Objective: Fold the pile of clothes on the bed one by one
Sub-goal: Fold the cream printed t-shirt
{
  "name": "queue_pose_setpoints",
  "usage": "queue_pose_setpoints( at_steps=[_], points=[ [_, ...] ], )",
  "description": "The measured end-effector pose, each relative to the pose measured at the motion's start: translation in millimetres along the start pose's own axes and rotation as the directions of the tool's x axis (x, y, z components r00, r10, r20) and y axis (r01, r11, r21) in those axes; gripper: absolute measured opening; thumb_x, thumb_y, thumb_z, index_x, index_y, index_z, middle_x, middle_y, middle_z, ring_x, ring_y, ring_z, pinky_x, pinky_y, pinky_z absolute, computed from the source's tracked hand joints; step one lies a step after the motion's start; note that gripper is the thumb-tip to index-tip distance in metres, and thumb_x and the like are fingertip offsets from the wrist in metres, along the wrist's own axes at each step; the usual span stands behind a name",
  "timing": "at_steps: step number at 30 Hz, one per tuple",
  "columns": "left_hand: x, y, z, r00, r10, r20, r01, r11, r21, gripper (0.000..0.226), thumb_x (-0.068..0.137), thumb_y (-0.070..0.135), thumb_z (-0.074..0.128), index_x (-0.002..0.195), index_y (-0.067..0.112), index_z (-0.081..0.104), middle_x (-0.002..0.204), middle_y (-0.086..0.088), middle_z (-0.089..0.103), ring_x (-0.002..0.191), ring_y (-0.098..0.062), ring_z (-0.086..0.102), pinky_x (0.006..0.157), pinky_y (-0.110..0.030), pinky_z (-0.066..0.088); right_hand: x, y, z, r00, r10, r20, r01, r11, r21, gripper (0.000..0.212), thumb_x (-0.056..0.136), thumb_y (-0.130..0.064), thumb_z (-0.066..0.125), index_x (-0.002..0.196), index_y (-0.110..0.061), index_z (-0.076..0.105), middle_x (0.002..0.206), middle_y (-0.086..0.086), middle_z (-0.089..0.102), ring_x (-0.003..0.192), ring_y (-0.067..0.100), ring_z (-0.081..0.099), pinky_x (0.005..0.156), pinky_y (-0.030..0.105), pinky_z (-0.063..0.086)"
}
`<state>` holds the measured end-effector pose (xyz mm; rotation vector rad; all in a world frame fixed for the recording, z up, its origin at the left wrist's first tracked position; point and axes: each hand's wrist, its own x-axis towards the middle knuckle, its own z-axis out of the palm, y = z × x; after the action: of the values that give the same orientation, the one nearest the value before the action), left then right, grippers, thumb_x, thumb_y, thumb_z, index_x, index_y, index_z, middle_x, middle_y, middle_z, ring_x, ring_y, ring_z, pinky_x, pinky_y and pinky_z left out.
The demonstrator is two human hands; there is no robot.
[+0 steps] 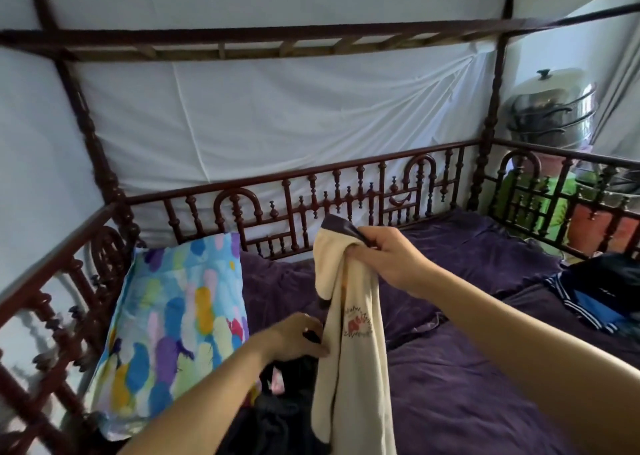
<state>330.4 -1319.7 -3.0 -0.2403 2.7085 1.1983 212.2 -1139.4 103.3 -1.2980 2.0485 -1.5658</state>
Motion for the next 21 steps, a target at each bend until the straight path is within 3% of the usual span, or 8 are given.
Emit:
queue_pose_setpoints(
  at_steps=[4,7,9,11,13,16,18,21],
  points=[
    [26.3,-1.6,24.2,0.996,0.010,-0.089,-0.017,0.997,-0.079,0.027,0.083,0.014,0.070,0.108,0.011,0.062,0.114,-0.003,0.062,0.105,-0.016,0.059,0.097,-0.037,0.048,-2.6,-8.7,-34.4,0.997,0.034,-0.066,-0.028,0.995,0.093,0.015,0.092,-0.005,0.058,0.097,-0.014,0.069,0.085,0.003,0.067,0.078,0.016,0.064,0.073,0.037,0.054],
    [43.3,23.3,22.5,0.989,0.102,-0.110,-0.132,0.938,-0.319,0.088,0.077,0.009,0.078,0.146,0.021,0.024,0.135,0.007,0.039,0.119,-0.001,0.045,0.084,-0.010,0.047,-10.0,-11.9,-60.9,0.993,0.112,-0.042,-0.101,0.971,0.215,0.032,0.091,-0.001,0.053,0.085,-0.026,0.072,0.080,-0.005,0.066,0.074,0.010,0.062,0.063,0.023,0.051],
    [57.8,44.2,21.7,0.980,0.186,-0.074,-0.200,0.921,-0.333,0.098,0.074,0.010,0.080,0.148,0.025,0.017,0.128,0.020,0.038,0.106,0.021,0.045,0.075,-0.001,0.042,-15.0,-13.1,-77.8,0.983,0.181,-0.035,-0.162,0.937,0.309,0.034,0.090,-0.002,0.050,0.085,-0.026,0.073,0.084,-0.002,0.065,0.078,0.013,0.059,0.068,0.025,0.048],
    [71.8,62.2,25.9,0.981,0.188,-0.045,-0.193,0.943,-0.271,0.088,0.072,0.015,0.082,0.144,0.026,0.032,0.126,0.021,0.043,0.107,0.018,0.046,0.084,-0.005,0.043,-19.7,-14.4,-95.7,0.971,0.230,-0.070,-0.179,0.886,0.428,0.032,0.090,0.001,0.046,0.097,-0.017,0.071,0.095,0.008,0.063,0.087,0.022,0.056,0.080,0.034,0.044],
    [86.0,74.5,35.7,0.982,0.187,-0.009,-0.185,0.964,-0.191,0.053,0.073,0.017,0.080,0.122,0.016,0.060,0.124,0.005,0.059,0.112,-0.007,0.056,0.097,-0.029,0.047,-26.8,-18.9,-113.1,0.962,0.250,-0.112,-0.159,0.844,0.512,0.031,0.090,0.002,0.041,0.104,-0.010,0.066,0.097,0.012,0.061,0.089,0.025,0.055,0.081,0.036,0.044],
    [101.5,91.8,61.3,0.963,0.268,0.012,-0.260,0.945,-0.200,0.008,0.080,0.009,0.071,0.086,0.004,0.068,0.091,-0.007,0.067,0.086,-0.015,0.061,0.089,-0.042,0.049,-42.2,-23.8,-136.3,0.953,0.260,-0.156,-0.141,0.836,0.530,0.032,0.092,0.002,0.035,0.107,-0.007,0.062,0.091,0.010,0.063,0.082,0.021,0.058,0.072,0.030,0.049],
    [109.6,103.2,75.1,0.955,0.296,-0.006,-0.291,0.931,-0.220,0.012,0.081,0.009,0.068,0.092,0.004,0.065,0.093,-0.004,0.066,0.088,-0.013,0.059,0.086,-0.038,0.051,-54.9,-23.5,-146.2,0.941,0.287,-0.177,-0.162,0.846,0.508,0.033,0.091,0.003,0.035,0.113,-0.004,0.059,0.093,0.011,0.061,0.082,0.021,0.056,0.072,0.032,0.047],
    [116.3,121.5,94.5,0.951,0.288,0.111,-0.252,0.932,-0.260,0.058,0.075,0.011,0.073,0.123,0.030,0.046,0.110,0.015,0.055,0.101,0.001,0.051,0.070,-0.010,0.049,-71.0,-21.6,-150.4,0.933,0.313,-0.176,-0.193,0.851,0.488,0.033,0.090,0.005,0.036,0.108,-0.005,0.062,0.089,0.009,0.061,0.077,0.020,0.056,0.072,0.032,0.045]
  ],
)
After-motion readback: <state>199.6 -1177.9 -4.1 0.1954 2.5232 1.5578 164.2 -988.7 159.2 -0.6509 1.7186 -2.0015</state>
